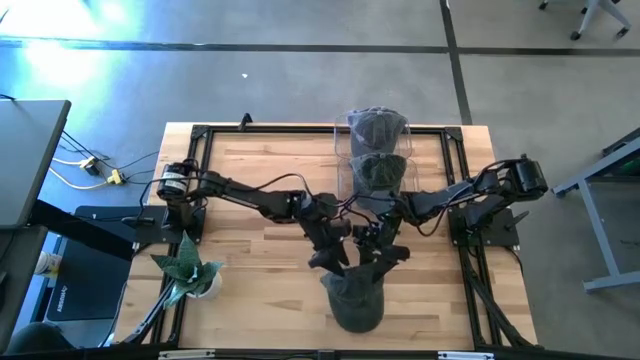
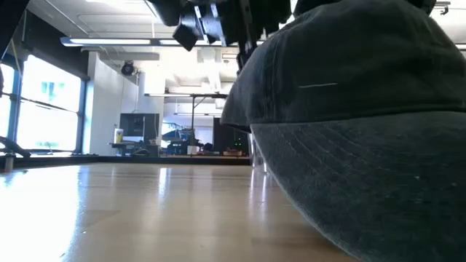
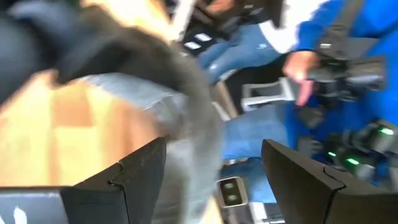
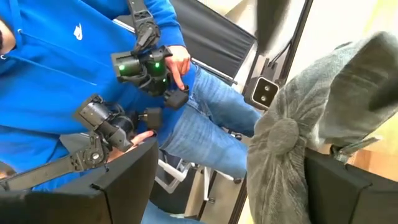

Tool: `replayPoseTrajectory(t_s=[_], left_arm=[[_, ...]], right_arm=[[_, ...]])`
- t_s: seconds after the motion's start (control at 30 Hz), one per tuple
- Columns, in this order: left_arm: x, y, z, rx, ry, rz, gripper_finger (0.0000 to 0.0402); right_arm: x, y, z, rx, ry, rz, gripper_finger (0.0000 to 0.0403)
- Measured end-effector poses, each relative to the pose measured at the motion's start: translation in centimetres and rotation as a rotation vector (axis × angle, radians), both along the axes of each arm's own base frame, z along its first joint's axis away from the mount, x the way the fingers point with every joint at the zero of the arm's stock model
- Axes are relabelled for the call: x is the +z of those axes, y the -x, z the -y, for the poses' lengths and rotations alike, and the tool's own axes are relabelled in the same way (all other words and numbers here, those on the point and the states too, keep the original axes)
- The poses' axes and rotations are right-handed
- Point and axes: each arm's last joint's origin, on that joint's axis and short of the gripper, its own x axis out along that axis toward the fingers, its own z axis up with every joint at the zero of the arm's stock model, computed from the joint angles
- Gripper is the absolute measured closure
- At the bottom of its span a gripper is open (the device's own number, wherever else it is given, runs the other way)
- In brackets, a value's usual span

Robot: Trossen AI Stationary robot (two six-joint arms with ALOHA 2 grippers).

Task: Pick & Place hat
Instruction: Put the black cap into the bottom transparent bin

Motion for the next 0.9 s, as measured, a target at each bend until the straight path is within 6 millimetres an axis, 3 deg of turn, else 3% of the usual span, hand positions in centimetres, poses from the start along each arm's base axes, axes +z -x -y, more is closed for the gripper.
replayPoseTrajectory(t_s=[0.3,0.67,0.9], left_arm=[[-0.3,0.1,-0.1,-0.004,-0.026,-0.004,0.0142],[-1.1,0.7,-2.9,-0.067,0.030,-0.121,0.0142],[-1.5,3.8,-3.9,-0.054,-0.239,-0.285,0.0142]], right_arm=[[-0.1,-0.2,0.1,-0.073,0.036,0.010,0.0080],[-1.6,-0.3,-0.5,-0.326,0.357,0.084,0.0080],[-1.6,-0.4,-0.4,-0.348,0.425,0.142,0.0080]])
